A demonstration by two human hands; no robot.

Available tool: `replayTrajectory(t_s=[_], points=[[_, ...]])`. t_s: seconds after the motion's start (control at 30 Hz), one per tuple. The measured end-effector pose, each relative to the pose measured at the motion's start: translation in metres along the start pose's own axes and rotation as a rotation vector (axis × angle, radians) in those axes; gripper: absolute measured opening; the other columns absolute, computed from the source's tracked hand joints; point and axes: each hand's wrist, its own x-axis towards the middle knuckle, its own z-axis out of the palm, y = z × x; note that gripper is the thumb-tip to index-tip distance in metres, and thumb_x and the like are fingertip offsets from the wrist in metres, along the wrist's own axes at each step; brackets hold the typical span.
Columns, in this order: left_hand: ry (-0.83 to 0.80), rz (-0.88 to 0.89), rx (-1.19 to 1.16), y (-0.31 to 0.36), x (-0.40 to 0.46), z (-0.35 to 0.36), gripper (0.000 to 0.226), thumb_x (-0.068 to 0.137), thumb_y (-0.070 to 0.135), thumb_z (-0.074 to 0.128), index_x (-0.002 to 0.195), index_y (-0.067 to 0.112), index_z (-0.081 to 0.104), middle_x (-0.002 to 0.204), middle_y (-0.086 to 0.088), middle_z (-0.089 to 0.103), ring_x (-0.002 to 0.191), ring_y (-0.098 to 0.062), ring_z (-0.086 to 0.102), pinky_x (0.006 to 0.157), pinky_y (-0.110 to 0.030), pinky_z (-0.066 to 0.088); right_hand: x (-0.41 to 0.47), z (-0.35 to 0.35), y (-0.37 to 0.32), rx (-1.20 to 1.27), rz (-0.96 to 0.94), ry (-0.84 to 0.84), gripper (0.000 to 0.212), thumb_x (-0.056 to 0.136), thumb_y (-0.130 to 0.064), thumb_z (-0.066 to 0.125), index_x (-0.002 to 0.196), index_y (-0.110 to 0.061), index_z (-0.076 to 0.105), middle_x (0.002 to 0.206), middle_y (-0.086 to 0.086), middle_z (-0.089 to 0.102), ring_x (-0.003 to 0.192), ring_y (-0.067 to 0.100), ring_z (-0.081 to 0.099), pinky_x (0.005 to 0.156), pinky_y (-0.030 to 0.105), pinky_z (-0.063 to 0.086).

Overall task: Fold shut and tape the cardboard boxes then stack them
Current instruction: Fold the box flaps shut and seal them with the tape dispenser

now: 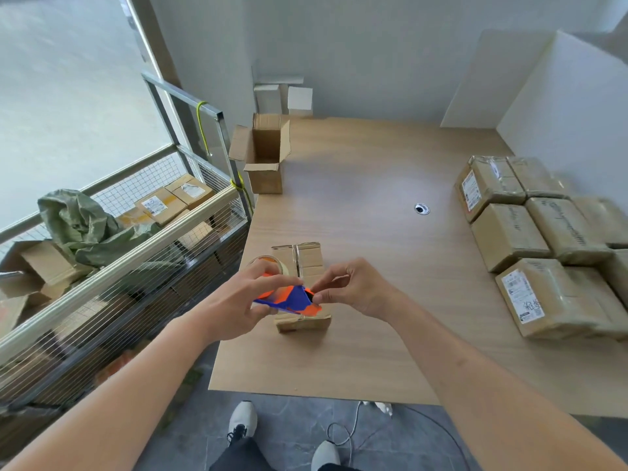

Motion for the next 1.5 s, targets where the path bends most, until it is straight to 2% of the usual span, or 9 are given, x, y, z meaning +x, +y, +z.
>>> replayTrajectory(t_s=[0.27,0.43,0.57,0.73,0.87,0.93,1.07,1.23,1.5], points=[[-0.02,0.043,0.057,-0.015,0.013,-0.02,0.077,0.089,0.01,0.077,0.141,0.056,0.045,0.137,0.013,0.04,0.124,-0.013,0.045,0.102,-0.038,0.047,0.017,0.006,-0.007,-0.133,-0.019,0.05,0.015,0.08,0.003,0.081,0.09,-0.009,0.081,0.085,0.007,0.079,0.083,0.025,0.076,0.087,0.041,0.06],[-0.085,0.068,0.04,-0.029,0.022,-0.035,0.076,0.09,0.01,0.075,0.141,0.057,0.044,0.136,0.014,0.039,0.124,-0.011,0.045,0.102,-0.037,0.048,0.028,0.013,-0.016,-0.161,0.021,0.056,0.016,0.092,-0.002,0.069,0.091,-0.015,0.078,0.083,-0.002,0.076,0.083,0.017,0.074,0.083,0.031,0.061],[-0.146,0.058,0.045,-0.038,0.027,-0.041,0.075,0.092,0.012,0.072,0.141,0.06,0.041,0.138,0.015,0.039,0.124,-0.01,0.045,0.102,-0.036,0.05,0.035,0.02,-0.016,0.001,0.132,0.065,0.018,0.103,-0.013,0.058,0.091,-0.016,0.071,0.099,0.012,0.076,0.098,0.022,0.075,0.09,0.04,0.061],[-0.193,0.063,0.017,-0.044,0.033,-0.039,0.075,0.092,0.012,0.072,0.141,0.06,0.041,0.135,0.016,0.041,0.122,-0.01,0.046,0.101,-0.035,0.051,0.038,0.025,-0.004,-0.093,0.104,0.138,0.012,0.091,-0.018,0.078,0.095,-0.01,0.07,0.091,0.01,0.076,0.085,0.026,0.075,0.081,0.039,0.063],[-0.213,0.079,0.025,-0.047,0.033,-0.034,0.077,0.095,0.017,0.07,0.144,0.066,0.035,0.133,0.018,0.04,0.119,-0.009,0.046,0.1,-0.035,0.049,0.041,0.026,0.003,-0.219,0.026,0.235,0.007,0.088,-0.009,0.079,0.088,-0.01,0.072,0.082,0.004,0.074,0.07,0.015,0.07,0.073,0.034,0.06],[-0.223,0.083,0.032,-0.047,0.032,-0.031,0.077,0.097,0.022,0.068,0.145,0.068,0.03,0.133,0.019,0.039,0.119,-0.008,0.045,0.1,-0.035,0.047,0.04,0.026,0.007,-0.187,0.027,0.254,0.006,0.087,-0.005,0.078,0.088,-0.008,0.073,0.081,0.008,0.074,0.07,0.019,0.069,0.075,0.038,0.061],[-0.24,0.082,0.09,-0.047,0.024,-0.019,0.074,0.102,0.03,0.061,0.148,0.07,0.019,0.128,0.019,0.04,0.113,-0.007,0.044,0.098,-0.034,0.045,0.033,0.03,0.016,-0.172,0.07,0.27,0.006,0.087,-0.002,0.075,0.086,-0.007,0.073,0.077,0.012,0.072,0.071,0.03,0.072,0.073,0.039,0.062],[-0.277,0.011,0.031,-0.052,0.003,0.001,0.067,0.106,0.029,0.052,0.151,0.067,0.018,0.118,0.016,0.043,0.104,-0.005,0.045,0.097,-0.028,0.041,0.021,0.049,0.033,-0.161,0.131,0.229,0.02,0.088,0.004,0.071,0.079,-0.014,0.071,0.074,0.0,0.069,0.062,0.008,0.065,0.065,0.019,0.054],[-0.369,-0.206,-0.006,-0.1,-0.043,0.012,0.058,0.108,0.037,0.044,0.146,0.073,0.018,0.107,0.021,0.045,0.097,0.004,0.047,0.083,-0.022,0.036,-0.012,0.018,0.084,-0.166,0.324,0.359,0.012,0.086,0.001,0.076,0.078,-0.006,0.072,0.069,0.01,0.071,0.058,0.014,0.066,0.062,0.028,0.059]])
